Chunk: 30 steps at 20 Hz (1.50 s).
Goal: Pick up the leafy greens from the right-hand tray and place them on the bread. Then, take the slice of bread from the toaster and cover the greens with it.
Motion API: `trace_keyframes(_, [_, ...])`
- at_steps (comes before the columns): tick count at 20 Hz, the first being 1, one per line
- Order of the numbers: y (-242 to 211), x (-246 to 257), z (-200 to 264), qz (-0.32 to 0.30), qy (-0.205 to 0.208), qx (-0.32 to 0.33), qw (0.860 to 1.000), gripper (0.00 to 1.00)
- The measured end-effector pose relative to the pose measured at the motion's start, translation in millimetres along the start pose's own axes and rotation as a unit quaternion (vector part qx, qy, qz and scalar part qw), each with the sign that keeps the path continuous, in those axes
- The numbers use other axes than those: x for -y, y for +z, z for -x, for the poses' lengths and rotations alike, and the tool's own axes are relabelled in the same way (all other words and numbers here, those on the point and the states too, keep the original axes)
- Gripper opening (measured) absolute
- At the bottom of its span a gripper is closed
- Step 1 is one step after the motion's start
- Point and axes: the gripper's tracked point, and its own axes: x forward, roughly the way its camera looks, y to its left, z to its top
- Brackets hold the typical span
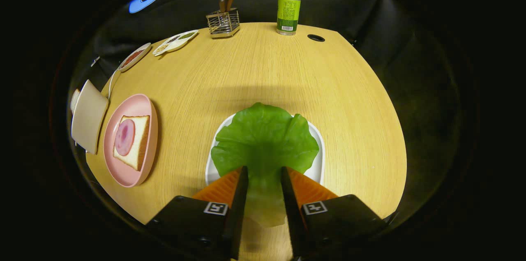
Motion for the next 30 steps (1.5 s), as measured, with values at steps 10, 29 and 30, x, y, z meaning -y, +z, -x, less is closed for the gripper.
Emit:
trace_keyframes(10, [2, 2, 2, -0.048, 0.014, -0.018, 0.999, 0.06])
trace_keyframes(29, [43, -124, 140, -0.006, 0.061, 0.076, 0.995, 0.06])
trace_keyframes(30, [46, -136, 140, -0.004, 0.070, 0.076, 0.995, 0.05])
